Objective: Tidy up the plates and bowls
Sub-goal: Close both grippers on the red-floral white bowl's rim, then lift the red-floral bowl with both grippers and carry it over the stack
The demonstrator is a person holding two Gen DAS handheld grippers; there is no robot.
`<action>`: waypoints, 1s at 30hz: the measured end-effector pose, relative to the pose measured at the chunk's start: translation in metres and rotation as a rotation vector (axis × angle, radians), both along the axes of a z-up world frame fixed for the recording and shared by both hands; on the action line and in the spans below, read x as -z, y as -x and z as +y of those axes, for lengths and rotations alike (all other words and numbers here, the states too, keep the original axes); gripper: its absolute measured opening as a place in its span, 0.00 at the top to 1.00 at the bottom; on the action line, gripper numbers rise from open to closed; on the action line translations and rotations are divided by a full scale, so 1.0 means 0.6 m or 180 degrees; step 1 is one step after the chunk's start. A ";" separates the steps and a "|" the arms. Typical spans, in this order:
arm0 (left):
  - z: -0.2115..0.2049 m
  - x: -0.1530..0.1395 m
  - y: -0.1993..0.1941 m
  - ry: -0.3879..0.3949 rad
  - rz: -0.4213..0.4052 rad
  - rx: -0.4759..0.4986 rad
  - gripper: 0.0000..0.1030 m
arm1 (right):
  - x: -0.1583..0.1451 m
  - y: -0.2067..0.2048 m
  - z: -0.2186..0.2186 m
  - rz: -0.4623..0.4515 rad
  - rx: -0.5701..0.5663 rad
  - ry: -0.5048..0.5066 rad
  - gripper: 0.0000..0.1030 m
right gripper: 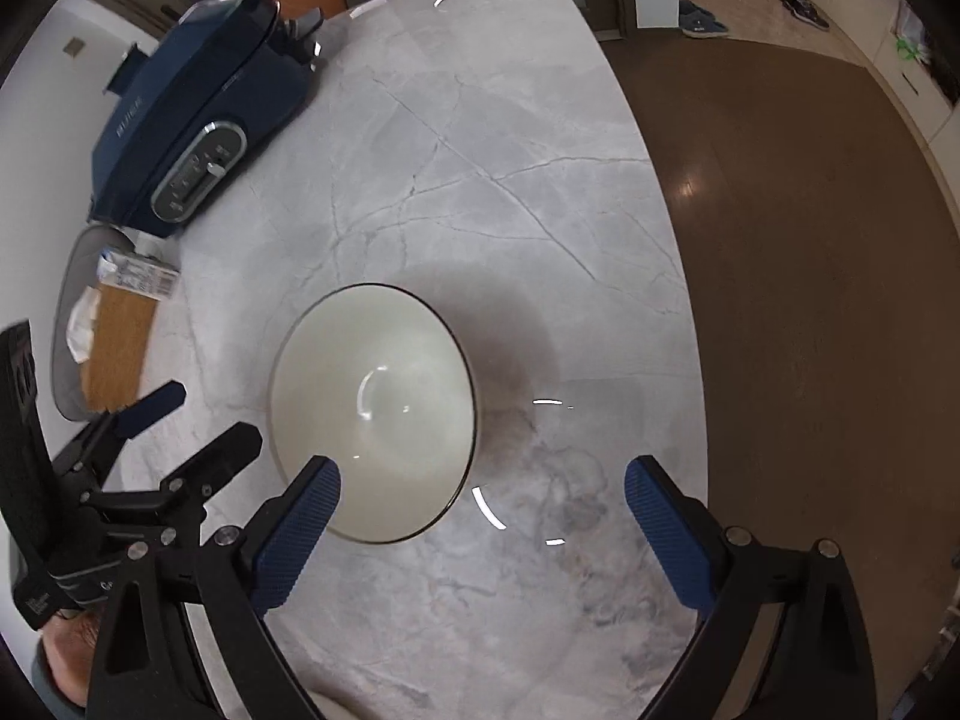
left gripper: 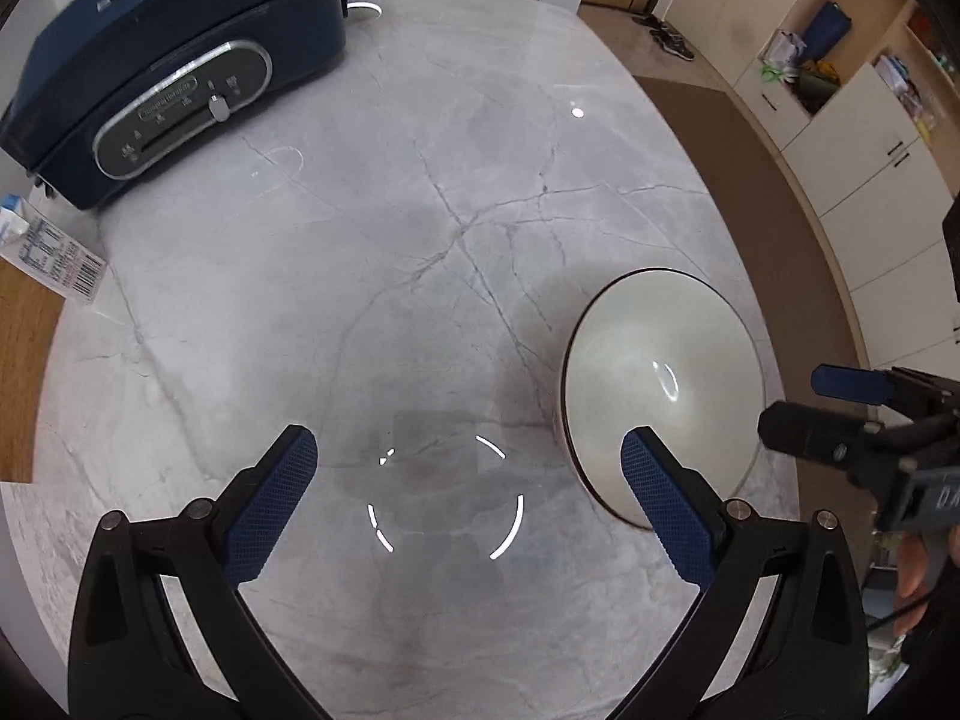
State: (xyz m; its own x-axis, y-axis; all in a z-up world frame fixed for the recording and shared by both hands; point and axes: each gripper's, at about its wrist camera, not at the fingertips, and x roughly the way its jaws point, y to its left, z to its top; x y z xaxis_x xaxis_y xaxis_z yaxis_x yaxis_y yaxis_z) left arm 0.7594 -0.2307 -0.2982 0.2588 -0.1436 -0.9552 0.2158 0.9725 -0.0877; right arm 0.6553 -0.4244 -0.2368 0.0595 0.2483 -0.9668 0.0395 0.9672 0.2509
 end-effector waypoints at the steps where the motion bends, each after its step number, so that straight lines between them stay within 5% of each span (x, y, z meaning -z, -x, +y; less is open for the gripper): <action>1: 0.002 0.012 -0.002 0.0055 0.0042 -0.0018 0.02 | 0.009 -0.002 0.001 0.0033 -0.0012 0.0021 0.05; 5: 0.007 0.048 -0.016 0.0219 0.0175 -0.0070 0.23 | 0.040 -0.011 -0.017 0.0163 0.0200 -0.0201 0.20; 11: 0.001 0.071 -0.027 0.0335 0.0239 -0.0088 0.24 | 0.059 -0.018 -0.018 0.0223 0.0232 -0.0300 0.24; 13: -0.004 0.079 -0.028 0.0367 0.0261 -0.0065 0.41 | 0.061 -0.019 -0.016 0.0214 0.0199 -0.0297 0.31; 15: -0.011 0.088 -0.030 0.0397 0.0303 -0.0020 0.48 | 0.071 -0.022 -0.013 0.0273 0.0174 -0.0308 0.45; 21: -0.053 0.089 -0.024 0.0381 0.0286 0.0210 0.92 | 0.083 -0.017 -0.008 0.0336 0.0095 -0.0471 0.85; 30: -0.053 0.092 -0.022 0.0527 0.0384 0.0200 0.92 | 0.076 -0.008 -0.005 0.0370 0.0081 -0.0491 0.85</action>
State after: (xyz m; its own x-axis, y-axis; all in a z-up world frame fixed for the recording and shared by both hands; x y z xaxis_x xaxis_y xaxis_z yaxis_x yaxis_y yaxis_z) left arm 0.7726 -0.2628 -0.3535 0.1297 -0.3134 -0.9407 0.2538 0.9276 -0.2740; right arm 0.6602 -0.4272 -0.2822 -0.0423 0.3939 -0.9182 0.1008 0.9160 0.3883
